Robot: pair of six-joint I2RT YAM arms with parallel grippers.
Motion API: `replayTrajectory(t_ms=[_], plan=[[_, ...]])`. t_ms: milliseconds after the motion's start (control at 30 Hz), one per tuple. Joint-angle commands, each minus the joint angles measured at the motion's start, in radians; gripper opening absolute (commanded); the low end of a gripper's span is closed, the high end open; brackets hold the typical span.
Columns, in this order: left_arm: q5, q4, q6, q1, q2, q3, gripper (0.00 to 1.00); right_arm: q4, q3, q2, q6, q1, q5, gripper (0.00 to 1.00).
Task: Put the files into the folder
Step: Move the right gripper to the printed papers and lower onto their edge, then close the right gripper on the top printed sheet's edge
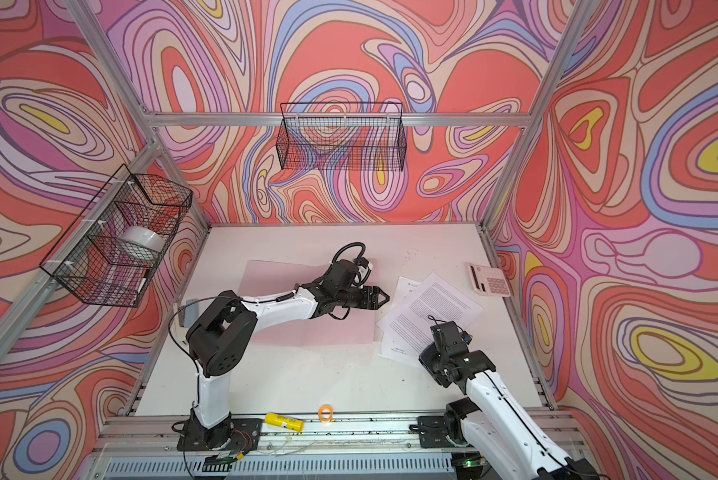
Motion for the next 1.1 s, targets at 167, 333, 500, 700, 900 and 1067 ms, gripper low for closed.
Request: replayTrajectory(t_ms=[167,333,500,700,900,1067], plan=[[0.002,0.01,0.0,0.015,0.017,0.021,0.75,0.035,0.005,0.031,-0.023,-0.005,-0.003,0.43],[0.004,0.012,0.0,0.023,0.02,0.02,0.75,0.093,-0.007,0.075,-0.02,-0.005,-0.026,0.42],[0.004,0.004,0.002,0.029,0.017,0.017,0.74,0.146,-0.046,0.102,-0.001,-0.005,-0.046,0.4],[0.004,-0.006,0.007,0.032,0.02,0.023,0.74,0.107,-0.045,0.028,0.011,-0.005,-0.023,0.34],[0.005,-0.013,0.006,0.033,0.028,0.027,0.74,0.1,-0.062,-0.014,0.031,-0.005,-0.012,0.21],[0.006,-0.012,0.006,0.035,0.03,0.027,0.74,0.114,-0.074,-0.021,0.035,-0.005,-0.009,0.1]])
